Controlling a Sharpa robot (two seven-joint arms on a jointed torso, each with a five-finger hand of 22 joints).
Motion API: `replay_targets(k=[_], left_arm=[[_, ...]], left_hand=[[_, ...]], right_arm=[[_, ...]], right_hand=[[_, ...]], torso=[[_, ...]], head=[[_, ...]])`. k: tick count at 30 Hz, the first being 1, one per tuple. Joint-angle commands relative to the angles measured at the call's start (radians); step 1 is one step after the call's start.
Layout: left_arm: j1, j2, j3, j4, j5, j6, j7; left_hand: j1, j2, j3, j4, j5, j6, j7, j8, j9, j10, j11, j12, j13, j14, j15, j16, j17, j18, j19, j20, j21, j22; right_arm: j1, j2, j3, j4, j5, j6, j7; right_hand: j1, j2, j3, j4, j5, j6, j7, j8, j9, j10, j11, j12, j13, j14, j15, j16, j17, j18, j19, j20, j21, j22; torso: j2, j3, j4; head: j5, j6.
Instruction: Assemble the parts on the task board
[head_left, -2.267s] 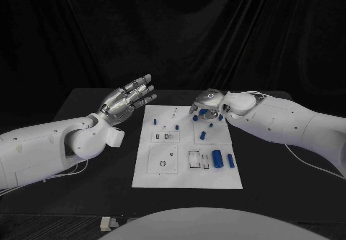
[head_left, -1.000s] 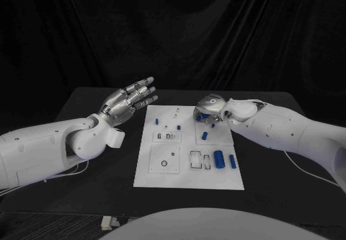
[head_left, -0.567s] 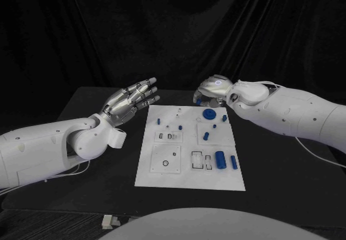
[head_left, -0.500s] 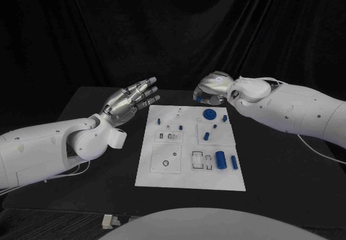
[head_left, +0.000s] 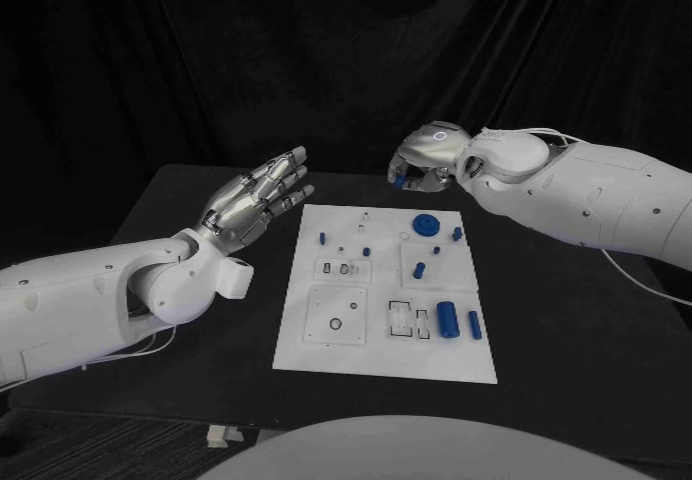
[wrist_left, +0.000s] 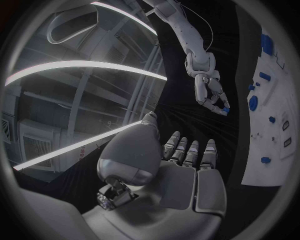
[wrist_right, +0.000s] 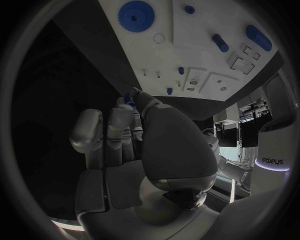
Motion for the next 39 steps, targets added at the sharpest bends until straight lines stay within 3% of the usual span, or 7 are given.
replay_targets(k=[1, 10, 12, 19, 23, 27, 39], left_arm=[[0.004, -0.006, 0.001, 0.009, -0.031, -0.071, 0.147], [0.006, -0.015, 0.001, 0.019, -0.036, -0.127, 0.174], [0.006, -0.015, 0.001, 0.018, -0.037, -0.134, 0.176], [0.006, -0.011, 0.001, 0.014, -0.037, -0.122, 0.165], [0.006, -0.007, 0.001, 0.011, -0.037, -0.11, 0.159], [0.006, -0.004, 0.001, 0.007, -0.037, -0.104, 0.155], [0.006, 0.001, 0.001, -0.005, -0.037, -0.077, 0.131]], left_hand=[[0.011, 0.006, -0.012, 0.0, 0.003, -0.022, -0.013, -0.013, -0.003, -0.015, -0.021, -0.02, -0.003, -0.004, -0.038, -0.034, -0.007, 0.009, -0.012, -0.035, -0.012, -0.007], [0.036, 0.009, -0.026, 0.0, 0.024, -0.025, -0.038, -0.027, -0.004, -0.029, -0.064, -0.058, -0.008, -0.004, -0.095, -0.034, -0.007, 0.011, -0.013, -0.129, -0.013, -0.007], [0.038, 0.009, -0.028, 0.0, 0.034, -0.019, -0.039, -0.026, -0.004, -0.029, -0.067, -0.056, -0.008, -0.004, -0.102, -0.034, -0.007, 0.01, -0.013, -0.139, -0.013, -0.007], [0.052, 0.019, -0.022, 0.0, 0.069, -0.011, -0.025, -0.028, -0.003, -0.029, -0.053, -0.059, -0.009, -0.004, -0.082, -0.034, -0.007, 0.005, -0.013, -0.131, -0.013, -0.007], [0.057, 0.021, -0.021, 0.0, 0.078, -0.01, -0.022, -0.029, -0.003, -0.03, -0.049, -0.062, -0.009, -0.004, -0.074, -0.034, -0.007, 0.005, -0.013, -0.125, -0.013, -0.007], [0.058, 0.021, -0.02, 0.0, 0.08, -0.012, -0.022, -0.03, -0.004, -0.03, -0.048, -0.063, -0.009, -0.004, -0.073, -0.034, -0.007, 0.005, -0.013, -0.123, -0.013, -0.007], [0.068, 0.028, -0.015, 0.0, 0.107, -0.018, -0.022, -0.034, -0.005, -0.031, -0.046, -0.069, -0.01, -0.004, -0.06, -0.034, -0.007, 0.005, -0.013, -0.111, -0.013, -0.007]], right_arm=[[0.003, 0.015, 0.0, -0.014, 0.002, 0.033, -0.037], [0.002, 0.055, 0.0, -0.055, 0.002, 0.033, -0.036], [0.0, 0.062, 0.0, -0.065, 0.002, 0.034, -0.035], [-0.006, 0.07, 0.0, -0.074, 0.002, 0.039, -0.038], [-0.01, 0.069, 0.0, -0.074, 0.002, 0.036, -0.041], [-0.015, 0.069, 0.0, -0.074, 0.002, 0.042, -0.043], [-0.024, 0.065, 0.0, -0.068, 0.002, 0.059, -0.046]], right_hand=[[-0.007, -0.004, -0.001, 0.006, -0.005, 0.01, 0.019, -0.006, 0.004, -0.006, 0.012, -0.006, 0.0, 0.0, 0.003, 0.0, 0.001, -0.019, 0.001, 0.0, 0.004, 0.003], [-0.008, -0.007, 0.0, 0.008, -0.005, 0.005, 0.023, -0.009, 0.006, -0.008, 0.014, -0.009, 0.001, 0.002, 0.005, 0.006, 0.011, -0.021, 0.004, 0.002, 0.011, 0.015], [-0.008, -0.008, 0.001, 0.008, -0.004, 0.003, 0.023, -0.01, 0.007, -0.008, 0.014, -0.009, 0.001, 0.002, 0.006, 0.006, 0.012, -0.022, 0.004, 0.003, 0.012, 0.017], [-0.009, -0.008, 0.001, 0.009, -0.005, 0.001, 0.024, -0.012, 0.007, -0.008, 0.015, -0.009, 0.001, 0.003, 0.006, 0.01, 0.019, -0.023, 0.006, 0.004, 0.017, 0.025], [-0.008, -0.008, 0.002, 0.008, -0.004, 0.001, 0.024, -0.012, 0.008, -0.007, 0.015, -0.009, 0.001, 0.004, 0.006, 0.012, 0.023, -0.024, 0.007, 0.004, 0.018, 0.026], [-0.007, -0.007, 0.003, 0.008, -0.004, 0.001, 0.025, -0.012, 0.008, -0.007, 0.015, -0.009, 0.002, 0.004, 0.007, 0.012, 0.024, -0.024, 0.007, 0.004, 0.019, 0.029], [-0.005, -0.008, 0.005, 0.007, -0.003, -0.002, 0.026, -0.014, 0.009, -0.009, 0.016, -0.01, 0.002, 0.004, 0.008, 0.014, 0.029, -0.025, 0.007, 0.006, 0.021, 0.032]], torso=[[0.025, 0.003, 0.0146], [0.068, 0.0065, 0.0445], [0.072, 0.0066, 0.0468], [0.088, 0.0051, 0.0556], [0.095, 0.0064, 0.0617], [0.098, 0.0032, 0.0669], [0.079, -0.0014, 0.0658]], head=[[-0.005, 0.0], [-0.038, 0.0], [-0.041, 0.0], [-0.05, 0.0], [-0.056, 0.008], [-0.063, 0.017], [-0.061, 0.005]])
